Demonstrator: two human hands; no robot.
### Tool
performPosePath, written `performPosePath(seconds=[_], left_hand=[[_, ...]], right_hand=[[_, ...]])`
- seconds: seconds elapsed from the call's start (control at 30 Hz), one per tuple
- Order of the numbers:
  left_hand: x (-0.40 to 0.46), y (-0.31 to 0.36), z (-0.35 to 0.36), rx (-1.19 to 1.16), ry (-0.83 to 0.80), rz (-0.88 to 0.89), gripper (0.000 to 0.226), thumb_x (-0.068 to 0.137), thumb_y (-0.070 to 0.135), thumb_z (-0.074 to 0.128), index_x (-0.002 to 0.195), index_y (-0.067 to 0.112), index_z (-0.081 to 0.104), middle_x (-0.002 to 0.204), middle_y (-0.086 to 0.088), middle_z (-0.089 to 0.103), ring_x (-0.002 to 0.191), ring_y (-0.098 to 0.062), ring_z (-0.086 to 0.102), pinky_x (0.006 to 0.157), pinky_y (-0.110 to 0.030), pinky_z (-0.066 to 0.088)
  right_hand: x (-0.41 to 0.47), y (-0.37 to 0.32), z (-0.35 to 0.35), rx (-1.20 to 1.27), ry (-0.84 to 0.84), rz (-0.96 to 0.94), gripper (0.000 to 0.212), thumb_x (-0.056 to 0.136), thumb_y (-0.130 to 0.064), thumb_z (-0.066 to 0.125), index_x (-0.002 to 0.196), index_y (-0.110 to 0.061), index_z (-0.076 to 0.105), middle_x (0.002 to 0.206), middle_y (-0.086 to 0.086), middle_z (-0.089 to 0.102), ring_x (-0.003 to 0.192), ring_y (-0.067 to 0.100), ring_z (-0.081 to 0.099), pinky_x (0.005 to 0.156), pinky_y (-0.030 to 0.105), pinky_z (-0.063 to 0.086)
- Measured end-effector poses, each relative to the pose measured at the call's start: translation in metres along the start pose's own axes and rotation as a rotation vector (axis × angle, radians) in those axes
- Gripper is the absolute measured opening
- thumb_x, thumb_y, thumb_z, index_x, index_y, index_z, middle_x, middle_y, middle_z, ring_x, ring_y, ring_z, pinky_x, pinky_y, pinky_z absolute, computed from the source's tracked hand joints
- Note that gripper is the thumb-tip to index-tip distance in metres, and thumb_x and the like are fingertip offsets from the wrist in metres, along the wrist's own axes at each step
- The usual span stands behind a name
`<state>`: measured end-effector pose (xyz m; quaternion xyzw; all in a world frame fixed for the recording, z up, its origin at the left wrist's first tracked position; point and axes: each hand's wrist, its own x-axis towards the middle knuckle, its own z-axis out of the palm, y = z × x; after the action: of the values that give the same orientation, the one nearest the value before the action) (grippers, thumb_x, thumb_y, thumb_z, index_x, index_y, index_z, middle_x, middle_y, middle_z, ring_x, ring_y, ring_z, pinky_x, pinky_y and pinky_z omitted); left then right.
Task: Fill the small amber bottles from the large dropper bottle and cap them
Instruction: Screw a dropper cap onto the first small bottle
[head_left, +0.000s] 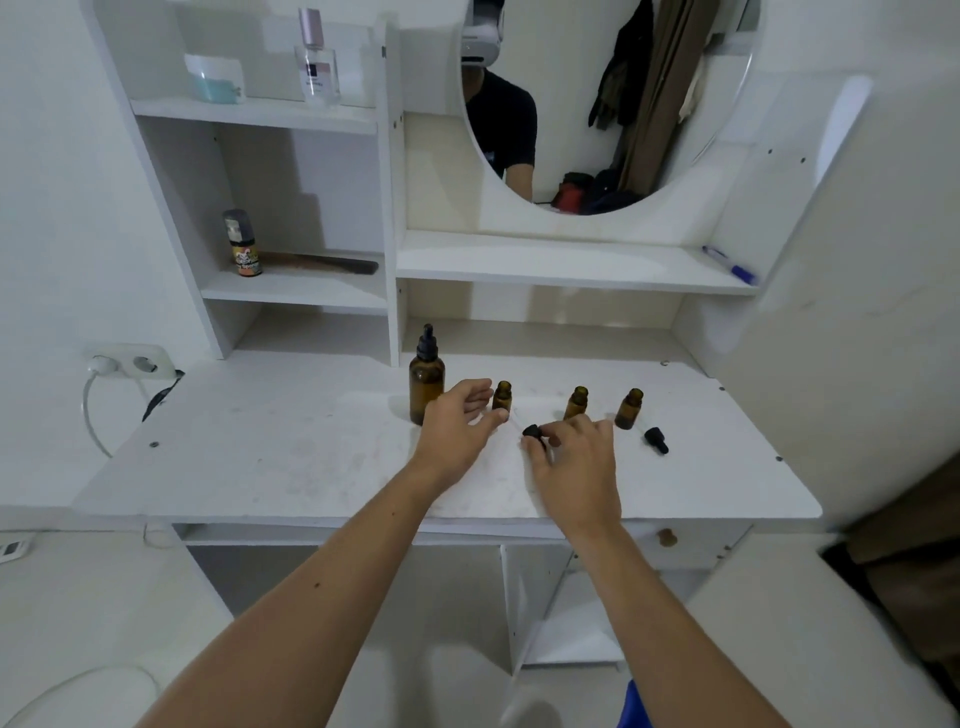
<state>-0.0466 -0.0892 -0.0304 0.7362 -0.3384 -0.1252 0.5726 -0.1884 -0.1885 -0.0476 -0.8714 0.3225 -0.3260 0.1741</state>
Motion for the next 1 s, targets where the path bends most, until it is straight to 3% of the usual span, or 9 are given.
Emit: performPosePath(seconds=[0.17, 0.27, 0.37, 0.53, 0.63, 0.7, 0.83, 1.0], left_hand=[[0.012, -0.004, 0.010, -0.008, 0.050, -0.008, 0.034, 0.089, 0.013, 0.081, 0.121, 0.011, 0.071, 0.105, 0.004, 0.077, 0.099, -0.007, 0.074, 0.097, -0.035, 0.060], [0.013, -0.005, 0.009, -0.011, 0.044, 0.001, 0.031, 0.089, 0.013, 0.081, 0.119, 0.011, 0.073, 0.103, 0.005, 0.078, 0.097, -0.006, 0.074, 0.096, -0.033, 0.060], [0.012, -0.006, 0.008, -0.008, 0.030, 0.020, 0.031, 0.090, 0.015, 0.080, 0.119, 0.011, 0.072, 0.105, 0.005, 0.078, 0.099, -0.006, 0.074, 0.098, -0.033, 0.060], [0.011, -0.007, 0.008, 0.000, 0.014, 0.041, 0.029, 0.091, 0.016, 0.079, 0.119, 0.013, 0.072, 0.107, 0.007, 0.077, 0.102, -0.005, 0.073, 0.100, -0.033, 0.059], [0.011, -0.007, 0.007, -0.004, 0.009, 0.046, 0.028, 0.091, 0.016, 0.079, 0.118, 0.014, 0.073, 0.107, 0.007, 0.077, 0.102, -0.005, 0.073, 0.101, -0.032, 0.058], [0.011, -0.006, 0.007, -0.002, 0.008, 0.057, 0.027, 0.091, 0.016, 0.079, 0.118, 0.014, 0.073, 0.106, 0.008, 0.077, 0.101, -0.003, 0.073, 0.100, -0.030, 0.058], [0.009, -0.006, 0.006, 0.000, 0.003, 0.072, 0.026, 0.091, 0.013, 0.078, 0.117, 0.013, 0.073, 0.104, 0.008, 0.077, 0.099, -0.002, 0.073, 0.099, -0.028, 0.058], [0.008, -0.006, 0.004, -0.006, -0.017, 0.087, 0.023, 0.091, 0.008, 0.077, 0.114, 0.012, 0.074, 0.099, 0.011, 0.078, 0.096, -0.001, 0.073, 0.098, -0.025, 0.057]], right_hand=[[0.002, -0.003, -0.013, 0.319, 0.068, 0.099, 0.017, 0.096, -0.020, 0.076, 0.113, -0.022, 0.073, 0.101, -0.020, 0.065, 0.108, 0.011, 0.056, 0.090, 0.013, 0.043], [0.014, -0.002, -0.019, 0.478, 0.083, 0.102, 0.023, 0.094, -0.015, 0.079, 0.111, -0.029, 0.072, 0.100, -0.018, 0.070, 0.102, 0.015, 0.065, 0.090, 0.013, 0.048], [0.031, -0.005, -0.025, 0.444, 0.085, 0.030, 0.024, 0.093, -0.015, 0.079, 0.115, -0.021, 0.075, 0.099, -0.012, 0.070, 0.092, 0.014, 0.064, 0.080, 0.006, 0.045], [0.050, -0.008, -0.029, 0.324, 0.048, -0.064, 0.021, 0.093, -0.016, 0.079, 0.114, -0.019, 0.077, 0.097, -0.010, 0.070, 0.088, 0.017, 0.064, 0.086, 0.028, 0.050], [0.053, -0.007, -0.031, 0.282, 0.013, -0.101, 0.022, 0.093, -0.015, 0.079, 0.114, -0.018, 0.077, 0.097, -0.010, 0.069, 0.091, 0.018, 0.065, 0.087, 0.031, 0.052], [0.057, -0.007, -0.033, 0.262, -0.006, -0.133, 0.022, 0.092, -0.015, 0.079, 0.114, -0.018, 0.077, 0.097, -0.010, 0.070, 0.088, 0.016, 0.065, 0.084, 0.028, 0.052], [0.069, -0.014, -0.039, 0.287, -0.096, -0.162, 0.021, 0.092, -0.014, 0.080, 0.112, -0.019, 0.078, 0.100, -0.007, 0.074, 0.084, 0.005, 0.065, 0.077, 0.008, 0.047], [0.083, -0.027, -0.040, 0.387, -0.244, -0.096, 0.018, 0.092, -0.018, 0.082, 0.109, -0.020, 0.079, 0.103, -0.007, 0.075, 0.086, 0.009, 0.070, 0.080, 0.011, 0.053]])
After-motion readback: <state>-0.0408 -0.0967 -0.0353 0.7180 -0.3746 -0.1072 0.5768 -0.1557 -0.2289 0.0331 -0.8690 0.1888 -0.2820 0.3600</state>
